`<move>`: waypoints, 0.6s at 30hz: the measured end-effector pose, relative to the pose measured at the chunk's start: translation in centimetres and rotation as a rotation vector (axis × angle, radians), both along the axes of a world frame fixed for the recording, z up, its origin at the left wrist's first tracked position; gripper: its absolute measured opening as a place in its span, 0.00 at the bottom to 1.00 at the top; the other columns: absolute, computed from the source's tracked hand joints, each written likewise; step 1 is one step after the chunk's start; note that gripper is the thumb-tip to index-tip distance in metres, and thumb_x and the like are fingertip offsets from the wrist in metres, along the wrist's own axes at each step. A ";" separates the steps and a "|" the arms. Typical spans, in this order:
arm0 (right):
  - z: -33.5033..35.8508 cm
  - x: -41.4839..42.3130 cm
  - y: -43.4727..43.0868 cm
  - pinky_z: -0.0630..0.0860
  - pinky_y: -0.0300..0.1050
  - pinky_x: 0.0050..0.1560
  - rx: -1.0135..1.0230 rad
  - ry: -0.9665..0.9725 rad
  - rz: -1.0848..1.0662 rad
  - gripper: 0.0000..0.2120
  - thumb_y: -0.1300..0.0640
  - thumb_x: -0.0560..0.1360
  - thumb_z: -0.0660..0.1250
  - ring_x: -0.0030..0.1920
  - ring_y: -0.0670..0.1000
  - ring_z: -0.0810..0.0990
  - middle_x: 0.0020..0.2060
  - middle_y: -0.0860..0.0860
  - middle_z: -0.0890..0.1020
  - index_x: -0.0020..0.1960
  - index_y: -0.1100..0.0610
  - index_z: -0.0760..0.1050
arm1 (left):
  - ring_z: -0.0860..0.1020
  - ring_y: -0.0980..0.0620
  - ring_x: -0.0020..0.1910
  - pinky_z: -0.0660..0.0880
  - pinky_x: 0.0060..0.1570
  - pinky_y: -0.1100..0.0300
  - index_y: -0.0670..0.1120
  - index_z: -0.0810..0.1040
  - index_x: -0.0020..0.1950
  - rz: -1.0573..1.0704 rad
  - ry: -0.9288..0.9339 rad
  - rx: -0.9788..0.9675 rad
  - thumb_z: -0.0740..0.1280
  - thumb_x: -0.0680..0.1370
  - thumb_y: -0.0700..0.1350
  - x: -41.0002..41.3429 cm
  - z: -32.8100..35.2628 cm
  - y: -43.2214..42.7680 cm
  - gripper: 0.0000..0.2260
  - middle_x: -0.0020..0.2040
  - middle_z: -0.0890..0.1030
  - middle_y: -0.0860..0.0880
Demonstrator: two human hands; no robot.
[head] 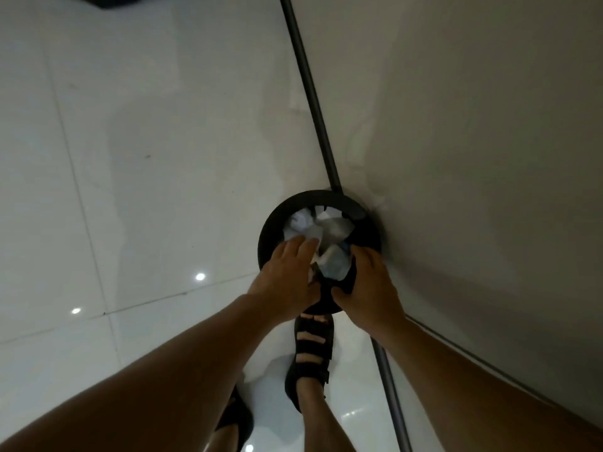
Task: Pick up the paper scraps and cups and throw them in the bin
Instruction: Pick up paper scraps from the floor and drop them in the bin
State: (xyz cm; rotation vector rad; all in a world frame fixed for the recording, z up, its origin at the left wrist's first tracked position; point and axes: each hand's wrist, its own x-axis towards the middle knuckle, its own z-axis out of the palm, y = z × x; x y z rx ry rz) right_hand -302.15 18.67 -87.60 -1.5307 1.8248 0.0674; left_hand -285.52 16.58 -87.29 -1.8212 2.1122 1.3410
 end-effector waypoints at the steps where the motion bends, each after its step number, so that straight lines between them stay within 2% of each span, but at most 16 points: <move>1: -0.4 0.0 0.1 0.70 0.42 0.59 -0.006 -0.001 0.017 0.39 0.52 0.70 0.74 0.69 0.54 0.68 0.71 0.52 0.65 0.76 0.53 0.58 | 0.56 0.44 0.75 0.61 0.70 0.50 0.49 0.54 0.76 -0.011 -0.024 -0.021 0.69 0.74 0.54 0.1 -0.4 0.1 0.36 0.75 0.58 0.47; 5: 0.9 0.0 1.5 0.70 0.48 0.65 0.049 0.027 0.072 0.40 0.49 0.72 0.72 0.73 0.54 0.61 0.74 0.52 0.60 0.77 0.52 0.55 | 0.50 0.44 0.77 0.59 0.73 0.46 0.50 0.53 0.77 0.005 -0.120 -0.005 0.67 0.74 0.57 1.8 0.7 1.8 0.37 0.77 0.55 0.47; 9: 5.4 0.4 1.5 0.67 0.49 0.68 0.056 0.044 0.107 0.41 0.46 0.73 0.70 0.75 0.53 0.56 0.76 0.50 0.55 0.78 0.50 0.52 | 0.52 0.44 0.76 0.61 0.72 0.46 0.49 0.56 0.76 0.067 -0.132 -0.067 0.65 0.75 0.59 3.9 5.6 1.9 0.35 0.76 0.58 0.46; 14: 14.5 2.8 1.8 0.68 0.51 0.68 0.008 0.036 0.149 0.41 0.45 0.72 0.70 0.75 0.54 0.56 0.76 0.51 0.56 0.78 0.51 0.53 | 0.48 0.45 0.77 0.54 0.73 0.48 0.51 0.51 0.77 0.171 -0.156 -0.034 0.63 0.75 0.61 6.5 14.3 2.8 0.36 0.78 0.53 0.48; 18: 23.9 5.9 2.2 0.62 0.51 0.71 -0.029 0.043 0.213 0.40 0.43 0.74 0.69 0.76 0.54 0.53 0.78 0.52 0.53 0.78 0.51 0.53 | 0.49 0.45 0.77 0.55 0.73 0.46 0.51 0.51 0.77 0.199 -0.212 -0.083 0.62 0.75 0.59 10.1 23.4 5.0 0.35 0.78 0.53 0.47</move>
